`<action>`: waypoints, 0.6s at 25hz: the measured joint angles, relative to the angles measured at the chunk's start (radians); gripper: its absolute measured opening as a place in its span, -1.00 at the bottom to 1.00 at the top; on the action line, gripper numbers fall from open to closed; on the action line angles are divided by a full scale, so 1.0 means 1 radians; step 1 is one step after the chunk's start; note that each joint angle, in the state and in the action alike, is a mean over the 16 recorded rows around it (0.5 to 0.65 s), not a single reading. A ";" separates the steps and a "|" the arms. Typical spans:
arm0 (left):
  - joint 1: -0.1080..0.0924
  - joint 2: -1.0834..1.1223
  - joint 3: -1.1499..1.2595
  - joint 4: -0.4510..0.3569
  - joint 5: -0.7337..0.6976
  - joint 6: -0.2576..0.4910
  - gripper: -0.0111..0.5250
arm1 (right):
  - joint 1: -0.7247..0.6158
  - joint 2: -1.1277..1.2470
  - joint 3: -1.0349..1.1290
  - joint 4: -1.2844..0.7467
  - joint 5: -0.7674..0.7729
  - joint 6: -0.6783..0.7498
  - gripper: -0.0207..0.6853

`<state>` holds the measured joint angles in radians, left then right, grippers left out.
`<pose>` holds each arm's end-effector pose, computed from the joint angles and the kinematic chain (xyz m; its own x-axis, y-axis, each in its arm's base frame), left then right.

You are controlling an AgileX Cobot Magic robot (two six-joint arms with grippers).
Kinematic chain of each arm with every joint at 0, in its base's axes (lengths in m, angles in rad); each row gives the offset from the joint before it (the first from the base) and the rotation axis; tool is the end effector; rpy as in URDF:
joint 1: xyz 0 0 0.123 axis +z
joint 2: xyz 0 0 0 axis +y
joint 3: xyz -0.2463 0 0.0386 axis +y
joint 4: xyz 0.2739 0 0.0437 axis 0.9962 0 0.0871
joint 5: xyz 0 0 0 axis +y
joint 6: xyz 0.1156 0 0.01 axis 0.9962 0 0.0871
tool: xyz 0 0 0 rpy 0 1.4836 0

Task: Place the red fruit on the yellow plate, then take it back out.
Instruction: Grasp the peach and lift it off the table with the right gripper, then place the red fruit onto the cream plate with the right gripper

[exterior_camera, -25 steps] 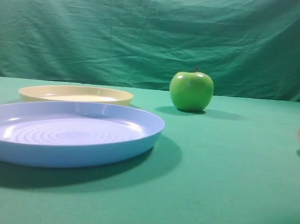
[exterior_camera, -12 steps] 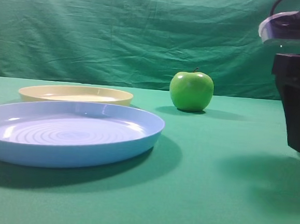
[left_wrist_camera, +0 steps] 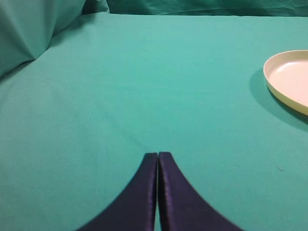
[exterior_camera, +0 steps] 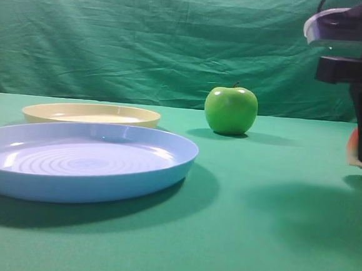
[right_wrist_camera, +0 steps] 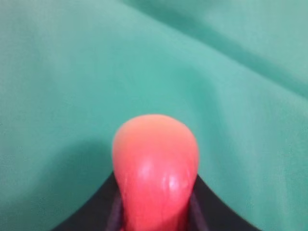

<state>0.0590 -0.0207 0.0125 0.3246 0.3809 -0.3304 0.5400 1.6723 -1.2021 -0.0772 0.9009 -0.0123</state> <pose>0.1365 0.0219 0.1719 -0.2588 -0.0428 -0.9650 -0.1799 0.9837 0.0047 0.3125 0.1792 0.1679 -0.7908 -0.5441 -0.2804 -0.5471 0.8337 -0.0750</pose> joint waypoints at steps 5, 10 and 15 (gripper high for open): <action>0.000 0.000 0.000 0.000 0.000 0.000 -0.96 | 0.059 0.012 -0.158 0.048 0.017 -0.085 -0.40; 0.000 0.000 0.000 0.000 0.000 0.000 -0.96 | 0.123 0.060 -0.288 0.103 -0.007 -0.149 -0.40; 0.000 0.000 0.000 0.000 0.000 0.000 -0.96 | 0.180 0.164 -0.420 0.144 -0.034 -0.209 -0.40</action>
<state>0.0590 -0.0207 0.0125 0.3246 0.3809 -0.3304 0.7198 1.8361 -1.6217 0.0665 0.8672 -0.2212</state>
